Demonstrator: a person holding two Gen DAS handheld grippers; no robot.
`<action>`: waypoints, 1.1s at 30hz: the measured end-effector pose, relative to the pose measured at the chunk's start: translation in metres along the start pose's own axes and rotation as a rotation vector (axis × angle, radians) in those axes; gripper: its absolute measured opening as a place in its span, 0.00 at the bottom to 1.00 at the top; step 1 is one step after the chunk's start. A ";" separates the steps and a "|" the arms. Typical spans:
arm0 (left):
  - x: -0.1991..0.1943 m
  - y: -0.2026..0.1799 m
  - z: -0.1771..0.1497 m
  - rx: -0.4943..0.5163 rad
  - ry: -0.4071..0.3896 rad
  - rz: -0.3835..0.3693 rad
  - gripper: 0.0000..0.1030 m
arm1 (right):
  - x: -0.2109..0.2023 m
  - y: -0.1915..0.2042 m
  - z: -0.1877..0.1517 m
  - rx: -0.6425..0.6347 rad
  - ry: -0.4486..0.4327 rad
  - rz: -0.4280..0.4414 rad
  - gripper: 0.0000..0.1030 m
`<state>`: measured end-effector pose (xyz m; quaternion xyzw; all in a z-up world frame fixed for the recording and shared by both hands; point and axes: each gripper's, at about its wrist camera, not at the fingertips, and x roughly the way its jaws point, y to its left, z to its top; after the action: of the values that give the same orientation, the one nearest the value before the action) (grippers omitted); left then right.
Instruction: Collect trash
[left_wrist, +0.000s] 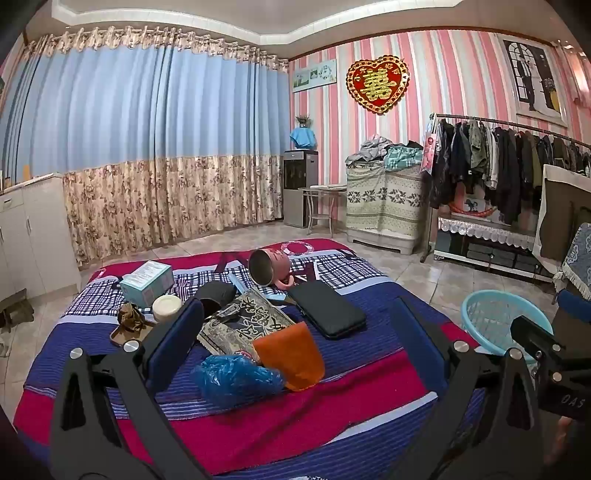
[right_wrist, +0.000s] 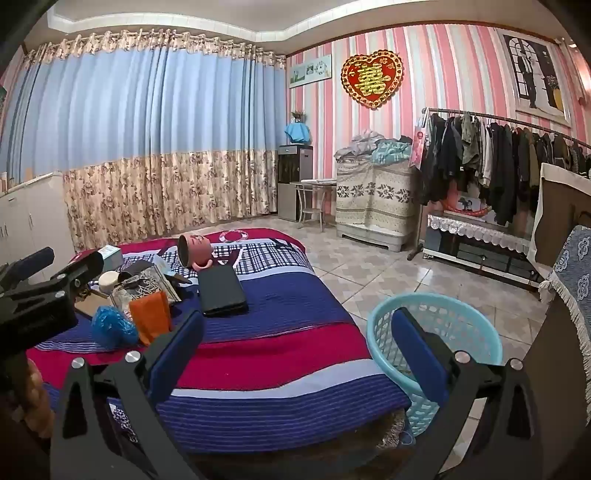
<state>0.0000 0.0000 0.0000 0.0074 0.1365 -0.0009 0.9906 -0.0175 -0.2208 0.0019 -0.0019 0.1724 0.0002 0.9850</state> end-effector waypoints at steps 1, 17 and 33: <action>0.000 0.000 0.000 0.001 0.001 0.000 0.95 | 0.000 0.000 0.000 0.001 0.001 0.000 0.96; 0.000 0.000 0.000 -0.001 0.002 0.000 0.95 | -0.001 -0.001 0.000 0.010 -0.004 0.003 0.96; 0.000 0.000 0.000 -0.004 0.001 -0.001 0.95 | 0.000 -0.001 -0.001 0.010 -0.002 0.002 0.96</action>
<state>-0.0001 0.0003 0.0000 0.0053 0.1370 -0.0013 0.9906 -0.0177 -0.2218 0.0014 0.0030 0.1712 0.0004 0.9852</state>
